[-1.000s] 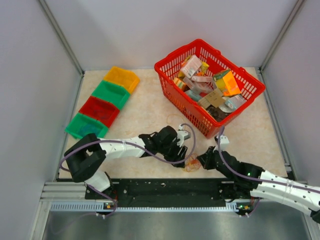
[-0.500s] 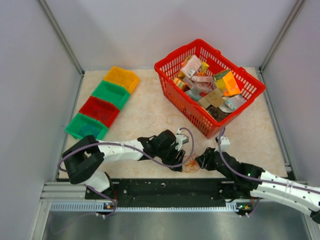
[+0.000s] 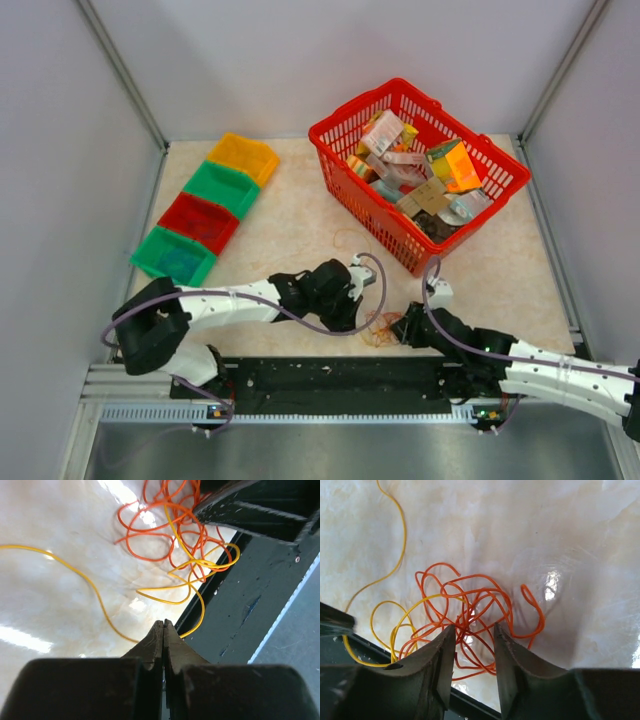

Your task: Untangle the cables

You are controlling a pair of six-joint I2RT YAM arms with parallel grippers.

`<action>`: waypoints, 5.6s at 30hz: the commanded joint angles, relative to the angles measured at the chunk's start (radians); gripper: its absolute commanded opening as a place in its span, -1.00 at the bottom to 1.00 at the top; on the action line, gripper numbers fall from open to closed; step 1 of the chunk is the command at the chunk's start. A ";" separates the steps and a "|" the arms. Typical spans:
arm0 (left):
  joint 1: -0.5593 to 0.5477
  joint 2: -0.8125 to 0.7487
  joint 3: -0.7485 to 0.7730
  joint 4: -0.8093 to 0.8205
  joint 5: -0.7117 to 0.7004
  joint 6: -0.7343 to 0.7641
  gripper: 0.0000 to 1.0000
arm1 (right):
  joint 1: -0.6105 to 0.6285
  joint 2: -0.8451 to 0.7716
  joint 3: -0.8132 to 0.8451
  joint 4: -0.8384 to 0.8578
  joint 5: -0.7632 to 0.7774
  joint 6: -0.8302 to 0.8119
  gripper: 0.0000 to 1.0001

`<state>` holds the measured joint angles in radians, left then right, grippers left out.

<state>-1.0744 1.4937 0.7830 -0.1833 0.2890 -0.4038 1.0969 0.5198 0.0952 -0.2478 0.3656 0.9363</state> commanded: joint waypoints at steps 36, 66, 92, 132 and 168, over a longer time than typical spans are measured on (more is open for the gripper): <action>-0.308 -0.008 0.016 0.146 -0.607 0.629 0.71 | -0.026 -0.053 0.015 -0.070 0.092 0.062 -1.00; -0.360 0.118 0.078 0.232 -0.721 0.757 -0.11 | -0.028 -0.070 0.032 -0.079 0.098 0.042 -1.00; 0.076 -0.509 0.252 -0.159 -0.906 0.301 -1.00 | -0.029 0.010 0.029 -0.080 0.174 0.102 -1.00; 0.278 -0.580 0.190 -0.234 -0.757 0.056 -1.00 | -0.037 -0.017 0.029 -0.130 0.230 0.151 -1.00; 0.346 -0.155 0.068 -0.303 -0.576 -0.248 0.98 | -0.037 -0.021 0.031 -0.125 0.210 0.130 -1.00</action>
<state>-0.7441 1.3243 0.8608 -0.4679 -0.2333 -0.4885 1.0702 0.5037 0.0975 -0.3603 0.5739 1.0821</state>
